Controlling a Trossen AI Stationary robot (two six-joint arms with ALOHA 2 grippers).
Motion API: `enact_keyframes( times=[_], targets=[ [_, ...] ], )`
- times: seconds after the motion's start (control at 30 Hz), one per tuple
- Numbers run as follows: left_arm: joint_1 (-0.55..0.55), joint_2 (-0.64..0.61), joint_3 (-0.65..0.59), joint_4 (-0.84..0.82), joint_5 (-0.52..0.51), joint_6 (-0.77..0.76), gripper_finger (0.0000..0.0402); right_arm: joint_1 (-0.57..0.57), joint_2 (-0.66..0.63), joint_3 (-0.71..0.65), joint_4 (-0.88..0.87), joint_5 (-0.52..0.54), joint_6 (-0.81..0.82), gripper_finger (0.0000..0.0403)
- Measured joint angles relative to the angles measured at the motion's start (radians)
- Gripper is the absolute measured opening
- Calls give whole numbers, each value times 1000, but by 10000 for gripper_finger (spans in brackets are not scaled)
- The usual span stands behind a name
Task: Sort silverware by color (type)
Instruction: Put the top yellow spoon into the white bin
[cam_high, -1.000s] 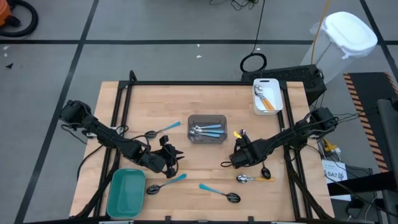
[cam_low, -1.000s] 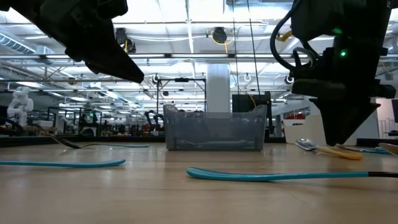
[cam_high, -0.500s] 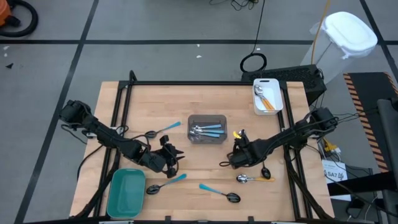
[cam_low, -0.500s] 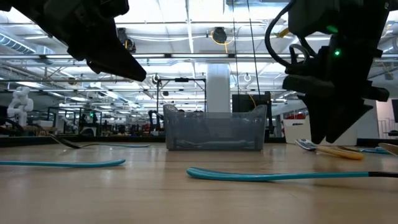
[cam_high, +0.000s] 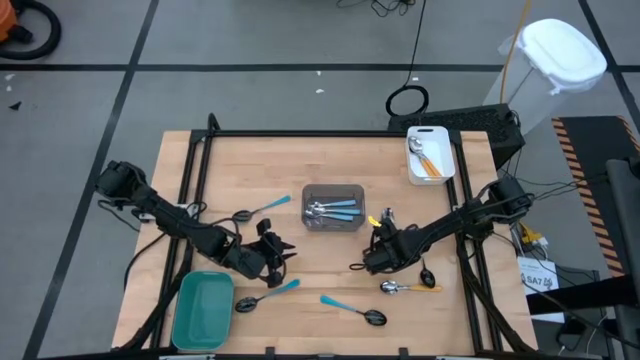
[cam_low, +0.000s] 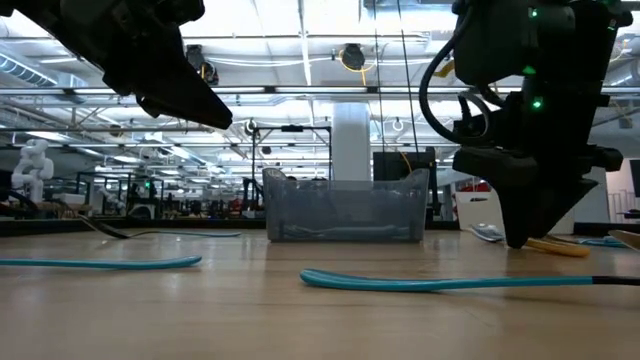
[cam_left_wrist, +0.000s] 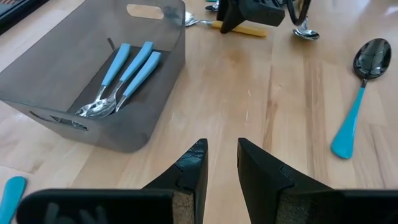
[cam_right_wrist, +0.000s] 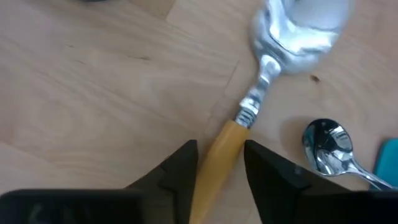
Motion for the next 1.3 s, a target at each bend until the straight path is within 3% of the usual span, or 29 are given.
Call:
enact_keyframes(
  times=[0.3,0.77,1.3],
  targets=[
    [-16,0,0,0,0,-5,88,32,2,-2,11,46,32,41],
    [-12,0,0,2,0,59,88,51,-49,-6,-41,62,25,41],
    [92,0,0,-4,1,236,88,55,-308,-7,-356,70,86,41]
  ],
)
